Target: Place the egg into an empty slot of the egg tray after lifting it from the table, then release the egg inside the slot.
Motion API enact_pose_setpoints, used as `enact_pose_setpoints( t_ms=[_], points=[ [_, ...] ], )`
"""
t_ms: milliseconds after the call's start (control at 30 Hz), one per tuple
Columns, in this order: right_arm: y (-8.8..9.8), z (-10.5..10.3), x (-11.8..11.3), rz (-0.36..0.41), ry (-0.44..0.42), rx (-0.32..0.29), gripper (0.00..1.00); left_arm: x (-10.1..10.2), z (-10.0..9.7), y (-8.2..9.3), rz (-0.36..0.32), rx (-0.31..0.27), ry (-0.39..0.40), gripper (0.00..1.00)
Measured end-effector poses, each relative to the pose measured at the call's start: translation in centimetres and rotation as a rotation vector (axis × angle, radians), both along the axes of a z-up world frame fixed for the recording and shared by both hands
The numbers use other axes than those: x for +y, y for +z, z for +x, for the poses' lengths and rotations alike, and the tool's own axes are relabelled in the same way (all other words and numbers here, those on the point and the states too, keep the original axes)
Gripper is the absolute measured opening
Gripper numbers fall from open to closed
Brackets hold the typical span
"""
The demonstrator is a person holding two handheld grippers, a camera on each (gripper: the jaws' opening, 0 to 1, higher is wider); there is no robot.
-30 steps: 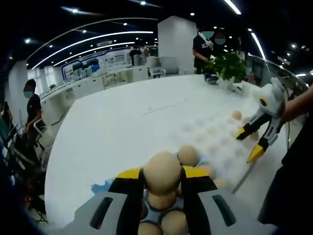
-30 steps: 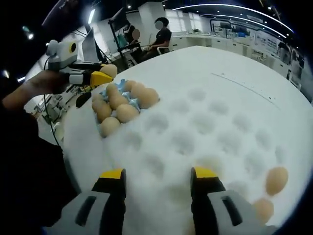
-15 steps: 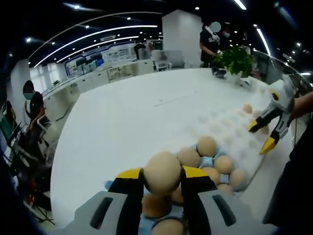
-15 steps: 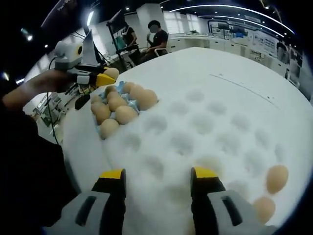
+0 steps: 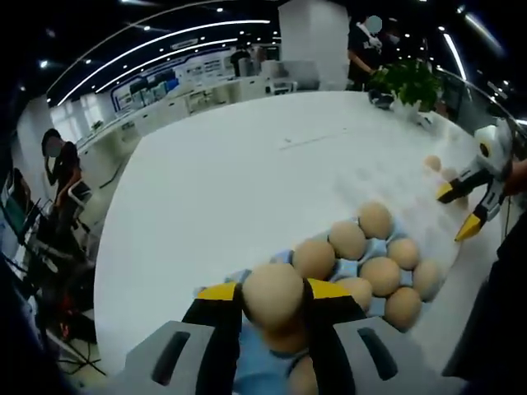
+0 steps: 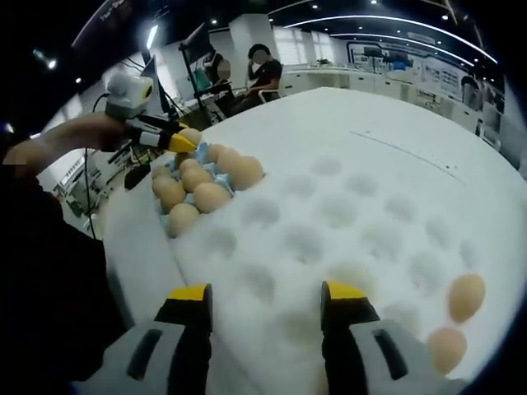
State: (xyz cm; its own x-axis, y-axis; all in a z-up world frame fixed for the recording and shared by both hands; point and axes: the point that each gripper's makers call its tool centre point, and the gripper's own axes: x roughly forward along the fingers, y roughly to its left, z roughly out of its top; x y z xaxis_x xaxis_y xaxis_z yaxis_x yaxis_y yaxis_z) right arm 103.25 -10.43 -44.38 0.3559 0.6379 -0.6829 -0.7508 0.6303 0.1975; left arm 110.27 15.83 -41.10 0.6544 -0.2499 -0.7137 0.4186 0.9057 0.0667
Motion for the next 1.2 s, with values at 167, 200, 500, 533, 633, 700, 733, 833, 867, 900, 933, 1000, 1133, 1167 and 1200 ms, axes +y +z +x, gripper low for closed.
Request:
enact_pose_setpoints(
  t_ms=[167, 200, 500, 533, 633, 700, 733, 833, 867, 900, 933, 1000, 1133, 1167, 1200],
  points=[
    [0.0, 0.1, 0.0, 0.01, -0.005, -0.008, 0.54, -0.3, 0.5, -0.5, 0.027, 0.03, -0.032, 0.3],
    [0.0, 0.1, 0.0, 0.01, -0.005, -0.008, 0.54, -0.3, 0.7, -0.6, 0.032, 0.032, -0.031, 0.3],
    [0.1, 0.3, -0.1, 0.029, -0.018, -0.015, 0.52, -0.8, 1.2, -1.7, 0.059, 0.053, -0.05, 0.3],
    [0.1, 0.3, -0.1, 0.031, -0.02, -0.016, 0.52, -0.8, 1.3, -1.7, 0.055, 0.054, -0.048, 0.3],
    [0.0, 0.4, -0.2, 0.03, -0.019, -0.018, 0.51, -0.7, 1.2, -1.8, 0.053, 0.06, -0.049, 0.3],
    [0.0, 0.4, -0.2, 0.03, -0.018, -0.014, 0.51, -0.6, 1.2, -1.8, 0.039, 0.067, -0.04, 0.3],
    [0.0, 0.4, -0.2, 0.031, -0.019, -0.013, 0.51, -0.6, 1.2, -1.7, 0.032, 0.07, -0.036, 0.29],
    [0.1, 0.5, -0.2, 0.039, -0.026, -0.01, 0.49, -0.6, 1.2, -1.7, 0.029, 0.066, -0.033, 0.28],
    [0.1, 0.5, -0.2, 0.042, -0.027, -0.009, 0.49, -0.7, 1.4, -1.8, 0.029, 0.06, -0.033, 0.27],
    [0.1, 0.5, -0.3, 0.046, -0.029, -0.009, 0.49, -0.6, 1.3, -1.9, 0.027, 0.07, -0.021, 0.27],
    [0.1, 0.5, -0.3, 0.049, -0.03, -0.01, 0.49, -0.7, 1.3, -1.9, 0.023, 0.07, -0.016, 0.27],
    [0.2, 0.4, -0.2, 0.046, -0.023, -0.017, 0.5, -0.7, 1.2, -1.9, 0.025, 0.071, -0.013, 0.27],
    [0.1, 0.4, -0.2, 0.035, -0.016, -0.024, 0.5, -0.6, 1.1, -1.9, 0.008, 0.067, 0.002, 0.27],
    [0.1, 0.3, -0.2, 0.035, -0.016, -0.023, 0.5, -0.6, 1.0, -1.8, 0.008, 0.067, 0.003, 0.27],
    [0.1, 0.4, -0.2, 0.037, -0.017, -0.022, 0.5, -0.7, 0.9, -1.7, 0.01, 0.065, -0.001, 0.27]
  ],
)
